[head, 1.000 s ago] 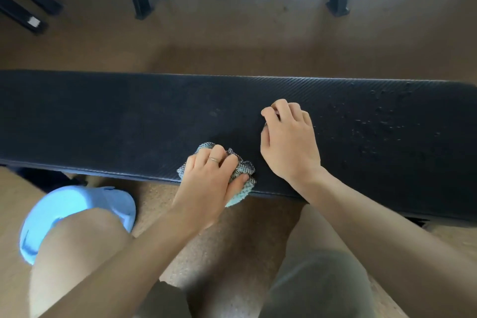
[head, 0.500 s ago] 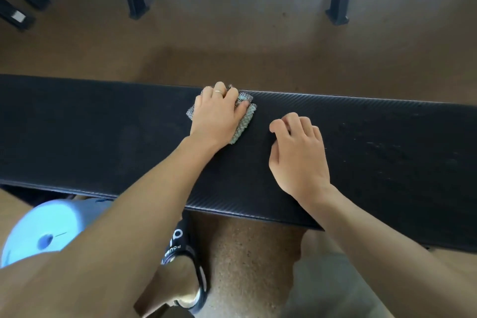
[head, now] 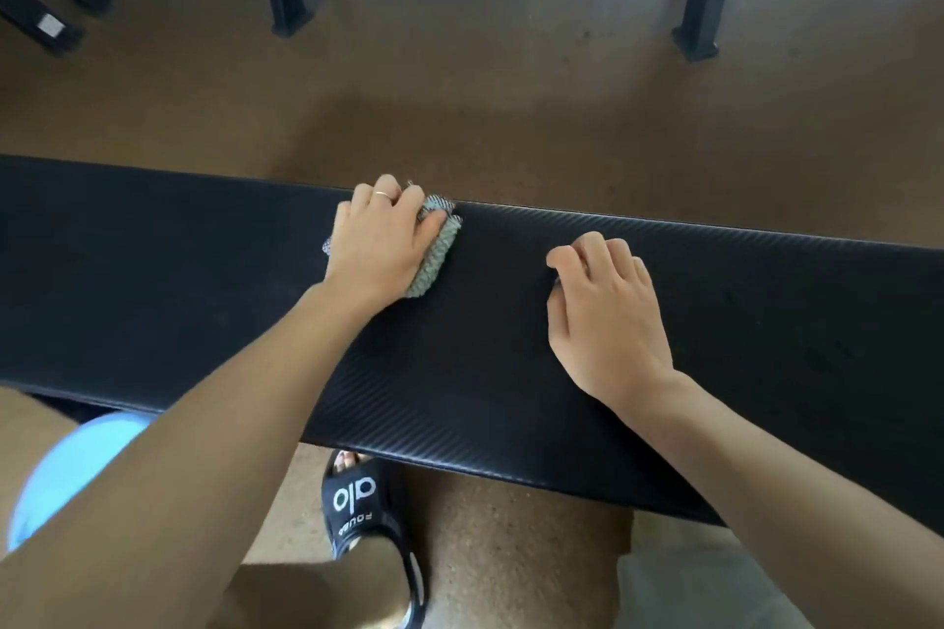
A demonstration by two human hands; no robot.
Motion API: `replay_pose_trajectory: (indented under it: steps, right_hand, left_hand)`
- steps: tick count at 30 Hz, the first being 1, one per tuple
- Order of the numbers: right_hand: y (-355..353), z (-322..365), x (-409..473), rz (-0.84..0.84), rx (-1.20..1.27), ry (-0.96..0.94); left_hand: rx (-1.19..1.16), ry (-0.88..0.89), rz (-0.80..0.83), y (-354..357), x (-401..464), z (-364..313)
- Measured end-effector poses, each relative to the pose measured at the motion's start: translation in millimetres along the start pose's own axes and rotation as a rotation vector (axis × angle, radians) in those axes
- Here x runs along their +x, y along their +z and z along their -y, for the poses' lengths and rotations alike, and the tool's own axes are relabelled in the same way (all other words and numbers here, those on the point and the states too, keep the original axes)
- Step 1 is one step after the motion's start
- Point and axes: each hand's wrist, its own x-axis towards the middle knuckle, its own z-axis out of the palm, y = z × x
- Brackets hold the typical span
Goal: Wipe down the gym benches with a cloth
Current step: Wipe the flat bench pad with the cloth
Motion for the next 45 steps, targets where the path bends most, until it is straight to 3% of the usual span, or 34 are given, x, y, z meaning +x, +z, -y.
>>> replay_pose_trajectory:
  steps: [5, 11, 15, 21, 27, 31, 33, 37, 40, 45]
  right_hand:
    - [0, 4, 4, -0.021, 0.066, 0.048]
    - [4, -5, 13, -0.071, 0.17, 0.021]
    - [-4, -40, 20, -0.058, 0.043, 0.09]
    - [-11, -93, 11, 0.143, -0.058, 0.242]
    - [-10, -88, 12, 0.108, -0.065, 0.252]
    - [-9, -88, 12, 0.083, -0.043, 0.248]
    - [-8, -88, 13, 0.067, -0.035, 0.248]
    - [-8, -88, 15, 0.046, -0.017, 0.267]
    - [-8, -89, 10, 0.033, -0.017, 0.264]
    - [-8, -88, 9, 0.041, -0.025, 0.258]
  left_hand:
    - [-0.015, -0.123, 0.041, 0, 29, -25]
    - [-0.037, 0.184, 0.035, 1, -68, -78]
    - [-0.022, 0.286, 0.054, 6, -34, -76]
    - [0.012, 0.002, 0.058, 6, 32, -93]
    - [-0.061, 0.321, -0.01, 9, -82, -128]
    - [-0.066, 0.417, -0.01, 13, -79, -139]
    - [-0.045, 0.395, -0.026, 15, -47, -138]
    - [-0.05, 0.135, 0.067, 12, 27, -147]
    - [-0.033, 0.076, 0.075, 10, 28, -155]
    - [-0.101, 0.377, 0.028, 7, -74, -143]
